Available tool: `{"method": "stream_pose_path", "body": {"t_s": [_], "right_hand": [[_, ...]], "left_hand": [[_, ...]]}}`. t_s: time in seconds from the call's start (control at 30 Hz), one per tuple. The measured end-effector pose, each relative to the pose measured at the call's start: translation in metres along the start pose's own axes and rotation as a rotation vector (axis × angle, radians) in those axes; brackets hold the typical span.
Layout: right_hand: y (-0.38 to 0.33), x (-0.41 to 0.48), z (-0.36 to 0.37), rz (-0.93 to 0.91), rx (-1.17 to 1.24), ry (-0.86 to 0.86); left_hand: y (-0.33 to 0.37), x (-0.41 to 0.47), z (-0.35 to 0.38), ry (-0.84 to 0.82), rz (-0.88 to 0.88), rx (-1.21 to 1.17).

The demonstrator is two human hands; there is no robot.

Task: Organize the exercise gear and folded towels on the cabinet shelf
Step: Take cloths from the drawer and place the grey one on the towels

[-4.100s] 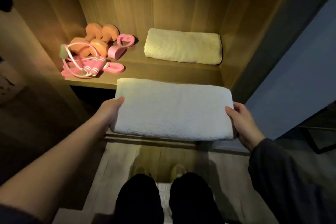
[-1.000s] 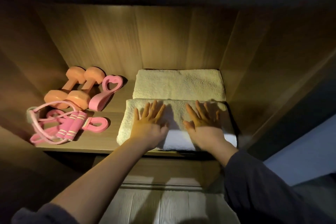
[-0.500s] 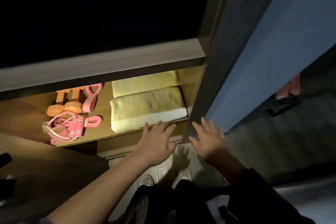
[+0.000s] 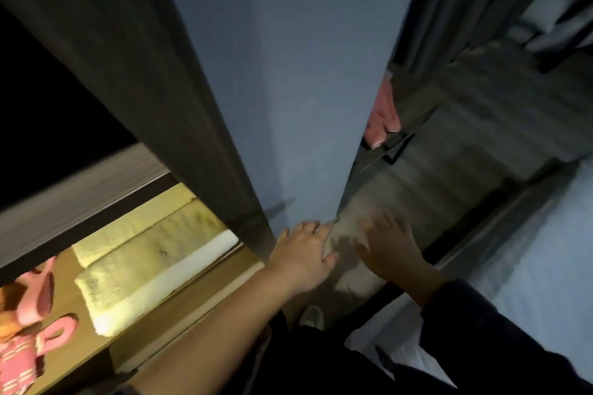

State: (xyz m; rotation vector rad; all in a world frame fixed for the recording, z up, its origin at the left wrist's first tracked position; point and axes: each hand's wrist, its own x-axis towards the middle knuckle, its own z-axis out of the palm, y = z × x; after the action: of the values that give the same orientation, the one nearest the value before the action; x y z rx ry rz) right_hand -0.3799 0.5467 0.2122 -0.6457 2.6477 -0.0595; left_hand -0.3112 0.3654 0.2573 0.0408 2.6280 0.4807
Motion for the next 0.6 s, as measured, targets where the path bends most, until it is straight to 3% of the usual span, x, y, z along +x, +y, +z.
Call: {"method": "stream_pose_path", "body": {"t_s": [0.37,0.6], "right_hand": [[0.117,0.041,-0.020,0.226,0.126,-0.035],[0.201,0.122,-0.054,0.297,0.141,-0.039]], "left_hand": [[0.068,0.152,-0.041,-0.125,0.124,0.073],[0.105,0.282,-0.080,-0.125,0.098,0.045]]}}
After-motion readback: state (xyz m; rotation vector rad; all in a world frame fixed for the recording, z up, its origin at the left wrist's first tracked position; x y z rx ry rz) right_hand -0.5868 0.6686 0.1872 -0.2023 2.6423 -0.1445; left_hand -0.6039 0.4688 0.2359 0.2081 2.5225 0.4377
